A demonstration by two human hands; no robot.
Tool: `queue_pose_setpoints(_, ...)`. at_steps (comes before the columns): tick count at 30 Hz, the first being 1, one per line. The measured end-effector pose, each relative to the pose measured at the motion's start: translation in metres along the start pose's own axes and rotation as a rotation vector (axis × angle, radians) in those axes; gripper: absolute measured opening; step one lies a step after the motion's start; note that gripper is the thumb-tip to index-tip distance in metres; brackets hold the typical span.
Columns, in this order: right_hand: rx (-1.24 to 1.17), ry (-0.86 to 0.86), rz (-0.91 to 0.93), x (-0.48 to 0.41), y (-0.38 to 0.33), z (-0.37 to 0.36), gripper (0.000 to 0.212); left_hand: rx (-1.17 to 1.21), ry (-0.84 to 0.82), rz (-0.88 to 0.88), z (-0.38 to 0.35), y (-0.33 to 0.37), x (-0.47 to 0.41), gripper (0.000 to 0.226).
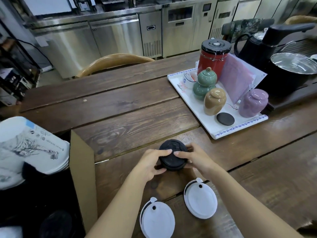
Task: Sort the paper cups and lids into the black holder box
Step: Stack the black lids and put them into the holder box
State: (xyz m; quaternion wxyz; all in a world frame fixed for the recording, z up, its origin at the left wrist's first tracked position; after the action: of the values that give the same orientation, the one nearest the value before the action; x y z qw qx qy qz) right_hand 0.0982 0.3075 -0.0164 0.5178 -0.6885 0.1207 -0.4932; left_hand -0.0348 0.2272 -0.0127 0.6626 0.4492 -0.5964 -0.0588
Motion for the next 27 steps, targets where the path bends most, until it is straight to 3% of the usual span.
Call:
queue_pose_setpoints(10,0.146,-0.117,0.254,0.02,-0.073,-0.074,0.057,0.14,0.129,-0.256,0.072,0.04,0.079,0.02)
queue_pose_setpoints(14,0.139,-0.199,0.371,0.042,-0.1,-0.116,0.045,0.166,0.17,-0.394,0.104,0.051,0.12,0.027)
queue_pose_setpoints(20,0.122,-0.313,0.484,0.08,-0.124,-0.177,0.035,0.221,0.283,-0.56,0.152,0.051,0.179,0.008)
queue_pose_setpoints(27,0.252,-0.422,0.47,0.106,-0.113,-0.236,0.027,0.248,0.462,-0.552,0.203,0.022,0.22,0.024)
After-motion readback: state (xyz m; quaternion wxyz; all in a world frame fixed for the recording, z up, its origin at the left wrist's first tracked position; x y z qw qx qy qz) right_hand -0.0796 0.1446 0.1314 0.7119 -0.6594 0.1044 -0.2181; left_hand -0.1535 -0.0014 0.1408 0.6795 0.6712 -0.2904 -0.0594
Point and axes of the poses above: each hand's wrist, its own x-axis away from the middle knuckle, its own z-axis out of the back of the hand, y = z × x, the point moved 5 cm from there along -x, towards the middle knuckle, and after that the axes turned 1 degree about -z, right-handed, at the moved point
